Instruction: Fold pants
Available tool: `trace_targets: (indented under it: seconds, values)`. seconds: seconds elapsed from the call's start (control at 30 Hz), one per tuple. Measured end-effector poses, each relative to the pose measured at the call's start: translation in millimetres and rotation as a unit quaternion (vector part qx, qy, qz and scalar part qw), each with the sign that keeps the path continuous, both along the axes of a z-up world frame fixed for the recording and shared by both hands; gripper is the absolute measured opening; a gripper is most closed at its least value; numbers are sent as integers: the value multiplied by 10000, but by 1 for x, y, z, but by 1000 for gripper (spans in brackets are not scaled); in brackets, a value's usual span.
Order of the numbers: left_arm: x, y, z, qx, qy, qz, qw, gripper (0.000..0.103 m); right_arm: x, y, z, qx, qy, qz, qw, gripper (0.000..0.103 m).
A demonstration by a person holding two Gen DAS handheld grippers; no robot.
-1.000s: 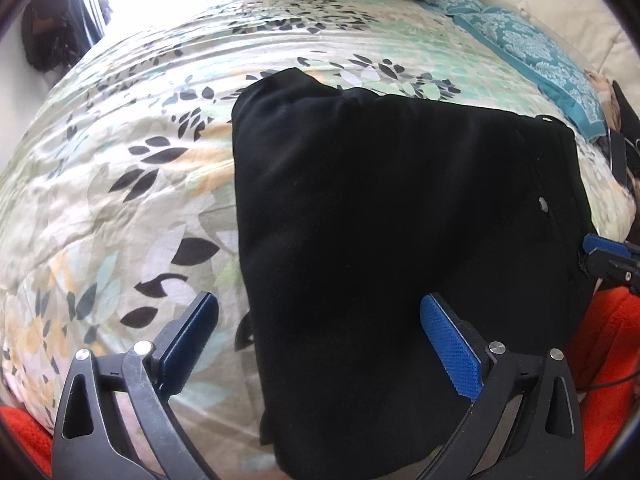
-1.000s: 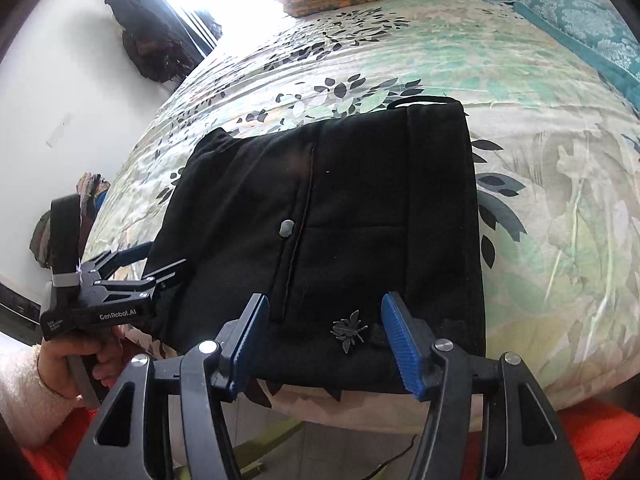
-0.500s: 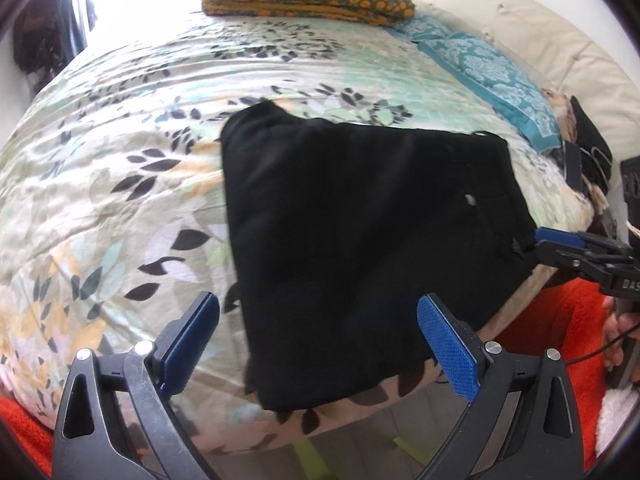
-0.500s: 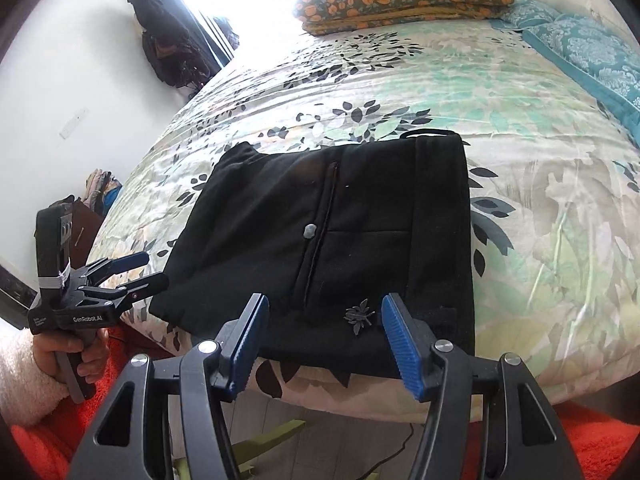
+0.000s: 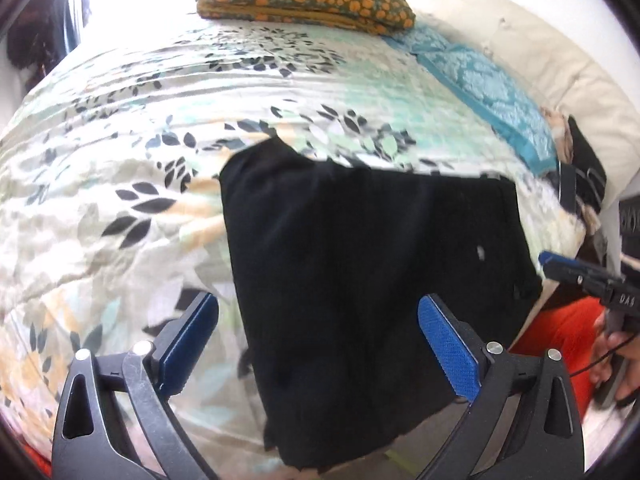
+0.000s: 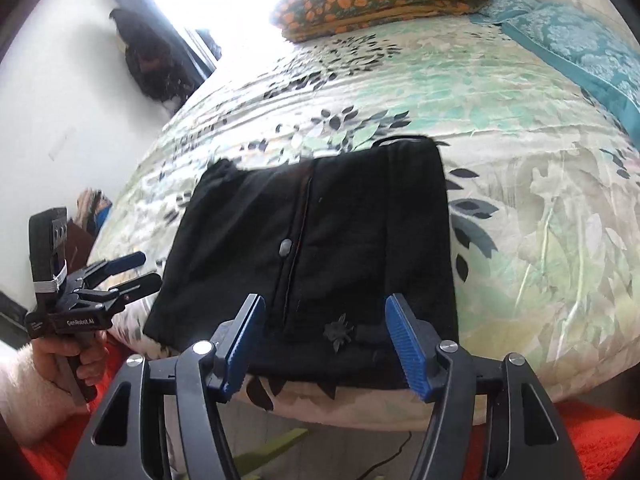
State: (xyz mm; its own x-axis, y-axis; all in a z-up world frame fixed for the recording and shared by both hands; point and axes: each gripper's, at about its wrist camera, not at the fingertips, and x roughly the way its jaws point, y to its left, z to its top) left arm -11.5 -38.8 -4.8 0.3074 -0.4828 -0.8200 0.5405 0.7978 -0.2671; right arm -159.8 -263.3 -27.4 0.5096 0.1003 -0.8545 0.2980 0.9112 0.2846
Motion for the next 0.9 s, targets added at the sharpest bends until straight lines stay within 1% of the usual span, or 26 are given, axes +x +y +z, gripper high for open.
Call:
trace_targets:
  seconds: [0.1, 0.17, 0.2, 0.23, 0.27, 0.3, 0.33, 0.37, 0.4, 0.43, 0.47, 0.5, 0.57, 0.6, 0.63, 0.7, 0.77, 0.8, 0.87, 0.9]
  values:
    - [45, -8, 5, -531, 213, 17, 9984, 100, 21, -19, 7, 317, -155, -219, 9991, 65]
    - [69, -23, 0, -845, 486, -83, 9952, 100, 40, -26, 15, 475, -362, -235, 9979, 65]
    - [79, -34, -6, -1020, 720, -228, 9919, 100, 49, -27, 17, 581, -426, -193, 9972, 66]
    - [88, -48, -15, -1223, 1051, -426, 9860, 100, 58, -27, 15, 697, -450, -140, 9965, 70]
    - [99, -58, -28, -1370, 1378, -549, 9794, 100, 66, -27, 9, 824, -429, -85, 9956, 72]
    - [107, -66, -39, -1343, 1521, -476, 9780, 96, 72, -27, 0, 920, -374, -71, 9950, 72]
    - [120, -68, -51, -1147, 1553, -210, 9810, 90, 75, -29, -11, 938, -237, -153, 9952, 72]
    - [134, -66, -62, -964, 1590, 129, 9825, 74, 76, -32, -24, 928, -44, -305, 9952, 71]
    - [146, -52, -69, -925, 1649, 470, 9808, 68, 71, -36, -35, 1046, 21, -434, 9936, 67]
    - [156, -41, -72, -898, 1673, 831, 9783, 69, 66, -41, -42, 1200, -26, -539, 9913, 63]
    - [160, -24, -72, -765, 1614, 1115, 9776, 75, 60, -47, -44, 1333, -132, -588, 9892, 62]
    - [163, -13, -68, -632, 1506, 1259, 9785, 83, 57, -50, -44, 1445, -170, -585, 9876, 62]
    - [155, 0, -56, -601, 1266, 1136, 9836, 83, 55, -57, -38, 1588, -186, -582, 9854, 62]
    - [146, 5, -48, -574, 1175, 991, 9864, 85, 52, -59, -32, 1615, -277, -602, 9846, 65]
    - [132, 11, -39, -539, 1065, 829, 9894, 85, 48, -63, -26, 1470, -339, -691, 9861, 71]
    - [97, 19, -24, -461, 855, 582, 9936, 91, 37, -70, -13, 1164, -487, -886, 9880, 74]
    - [61, 26, -17, -402, 714, 379, 9959, 94, 27, -79, -5, 1052, -548, -1018, 9877, 79]
    - [42, 28, -17, -353, 664, 304, 9967, 94, 23, -81, -4, 957, -445, -1038, 9890, 83]
    - [19, 29, -24, -174, 608, 244, 9977, 94, 16, -82, -8, 763, -130, -964, 9923, 84]
    - [10, 28, -29, -49, 569, 242, 9981, 94, 14, -80, -14, 742, 65, -877, 9934, 84]
